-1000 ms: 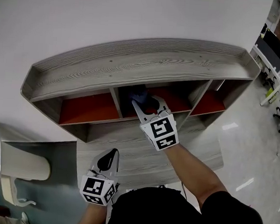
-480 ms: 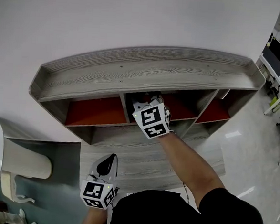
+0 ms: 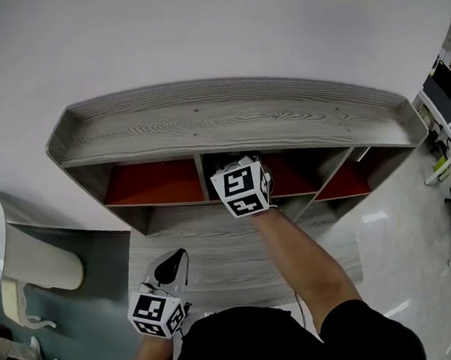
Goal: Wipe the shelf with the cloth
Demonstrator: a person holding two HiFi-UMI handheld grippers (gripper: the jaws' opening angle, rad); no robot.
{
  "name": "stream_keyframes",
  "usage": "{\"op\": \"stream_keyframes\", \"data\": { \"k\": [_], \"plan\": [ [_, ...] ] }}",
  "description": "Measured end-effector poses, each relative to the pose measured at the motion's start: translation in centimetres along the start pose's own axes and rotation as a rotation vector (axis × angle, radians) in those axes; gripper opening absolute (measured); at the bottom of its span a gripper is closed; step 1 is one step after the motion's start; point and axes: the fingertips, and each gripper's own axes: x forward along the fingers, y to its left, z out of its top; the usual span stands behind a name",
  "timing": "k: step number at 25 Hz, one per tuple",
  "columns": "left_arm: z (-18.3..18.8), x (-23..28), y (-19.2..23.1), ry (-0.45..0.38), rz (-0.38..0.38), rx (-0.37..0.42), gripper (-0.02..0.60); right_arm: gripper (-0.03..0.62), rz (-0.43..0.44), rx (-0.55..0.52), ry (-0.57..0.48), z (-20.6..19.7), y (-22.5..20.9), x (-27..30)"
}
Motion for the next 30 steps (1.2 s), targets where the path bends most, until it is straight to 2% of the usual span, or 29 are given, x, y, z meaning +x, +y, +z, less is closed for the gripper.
{"op": "stream_keyframes", "data": {
  "k": [5,11,30],
  "plan": [
    [0.0,0.5,-0.3,0.003,-0.016,0.006,0.01,0.138,-0.019,-0.001,0.011,-0.6,-0.6,-0.6],
    [0.1,1.2,-1.3,0.006,-0.052,0.016,0.01,0.138,-0.08,0.024,0.041,-2.4,-2.9,-1.8],
    [0.1,2.8,-3.1,0.017,-0.118,0.039,0.011,0.138,-0.335,0.162,0.107,-6.9,-12.1,-7.0]
  ]
}}
